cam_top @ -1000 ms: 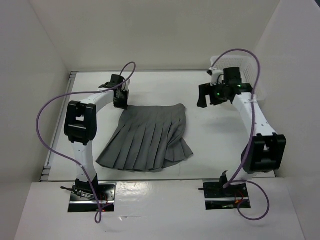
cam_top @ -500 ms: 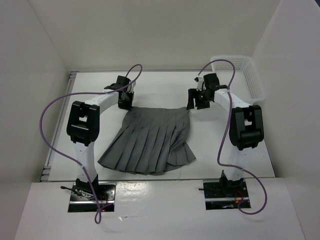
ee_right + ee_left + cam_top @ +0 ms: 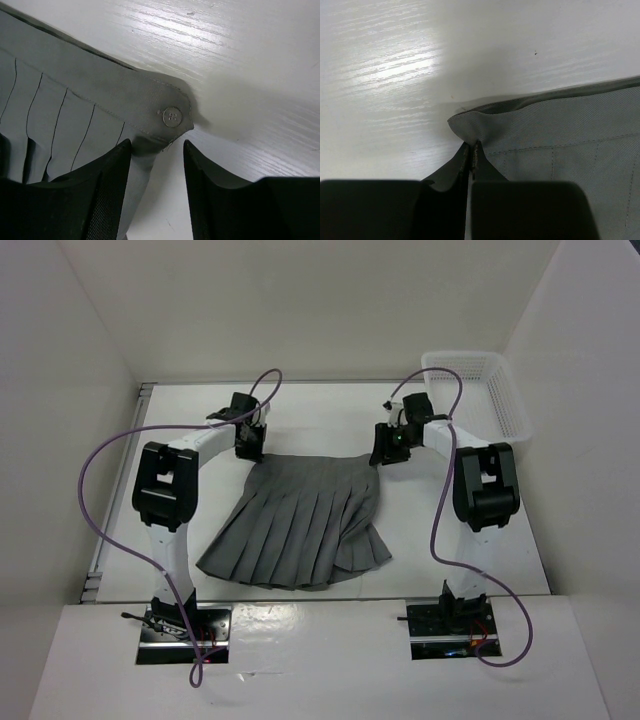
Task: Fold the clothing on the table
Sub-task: Flatten the skirt out
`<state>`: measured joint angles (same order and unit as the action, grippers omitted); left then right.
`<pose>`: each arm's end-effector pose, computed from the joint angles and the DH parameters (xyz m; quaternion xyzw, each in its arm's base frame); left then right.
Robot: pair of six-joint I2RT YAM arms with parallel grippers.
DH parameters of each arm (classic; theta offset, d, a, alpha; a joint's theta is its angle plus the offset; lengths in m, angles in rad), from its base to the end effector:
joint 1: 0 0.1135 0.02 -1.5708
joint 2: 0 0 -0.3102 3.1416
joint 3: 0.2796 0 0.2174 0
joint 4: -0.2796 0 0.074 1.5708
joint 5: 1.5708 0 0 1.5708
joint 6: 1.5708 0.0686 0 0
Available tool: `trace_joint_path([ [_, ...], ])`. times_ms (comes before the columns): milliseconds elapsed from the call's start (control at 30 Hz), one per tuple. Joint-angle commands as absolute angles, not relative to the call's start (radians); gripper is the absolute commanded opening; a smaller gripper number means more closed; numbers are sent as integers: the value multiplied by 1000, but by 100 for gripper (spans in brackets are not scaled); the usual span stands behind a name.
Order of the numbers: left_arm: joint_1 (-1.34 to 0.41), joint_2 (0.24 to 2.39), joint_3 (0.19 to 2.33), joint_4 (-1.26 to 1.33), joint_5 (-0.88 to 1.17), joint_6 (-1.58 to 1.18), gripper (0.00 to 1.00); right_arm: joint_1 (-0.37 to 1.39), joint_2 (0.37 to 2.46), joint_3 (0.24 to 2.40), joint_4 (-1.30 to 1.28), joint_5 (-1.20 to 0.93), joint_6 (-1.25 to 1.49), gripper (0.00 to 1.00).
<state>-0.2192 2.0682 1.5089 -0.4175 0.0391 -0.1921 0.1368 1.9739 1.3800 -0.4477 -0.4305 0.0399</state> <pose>0.4452 -0.1019 0.2080 0.0187 0.9559 -0.0781 0.2826 0.4095 0.0853 0.2139 -0.1015 0.9391 0.2279 0.2363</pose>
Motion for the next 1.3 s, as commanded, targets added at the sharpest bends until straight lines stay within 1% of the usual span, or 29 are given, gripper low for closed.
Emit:
trace_joint_path([
  [0, -210, 2048, 1490, -394, 74, -212, 0, 137, 2006, 1378, -387, -451, 29, 51],
  [33, -201, 2048, 1489, -394, 74, -212, 0, 137, 2006, 1378, -387, -442, 29, 50],
  [433, -192, 2039, 1471, -385, 115, -184, 0, 137, 2100, 1437, -365, -446, 9, 49],
  [567, -192, 2048, 1471, -376, 126, -184, 0, 137, 2129, 1469, -365, -480, 9, 46],
  [667, -192, 2057, 1471, -376, 126, -175, 0, 137, 2158, 1482, -374, -502, 0, 40],
  [767, -192, 2057, 1471, -367, 135, -175, 0, 137, 2168, 1493, -383, -502, -9, 27],
  [800, -192, 2057, 1471, -367, 135, -175, 0, 137, 2168, 1493, -383, -502, -9, 13],
  [833, -192, 2057, 1471, -367, 135, -175, 0, 137, 2168, 1503, -383, -485, -9, 4],
  [867, -192, 2066, 1485, -367, 135, -175, 0, 137, 2168, 1503, -383, -470, -9, 0],
  [967, -172, 2066, 1564, -426, 137, -134, 0, 137, 2149, 1548, -408, -434, -18, 0],
  [1033, -160, 2054, 1667, -471, 137, -103, 0, 137, 2109, 1574, -431, -425, -31, 0],
  [1100, -149, 2045, 1753, -506, 137, -84, 0, 137, 2065, 1638, -477, -425, -40, 0],
  [1133, -140, 2045, 1838, -538, 137, -71, 0, 137, 2048, 1663, -494, -425, -40, 0],
  [1233, -140, 2008, 1954, -583, 161, -26, 0, 137, 1973, 1744, -525, -436, -60, 0],
  [1267, -140, 1991, 2027, -618, 161, -12, 0, 137, 1954, 1773, -537, -448, -73, 0],
])
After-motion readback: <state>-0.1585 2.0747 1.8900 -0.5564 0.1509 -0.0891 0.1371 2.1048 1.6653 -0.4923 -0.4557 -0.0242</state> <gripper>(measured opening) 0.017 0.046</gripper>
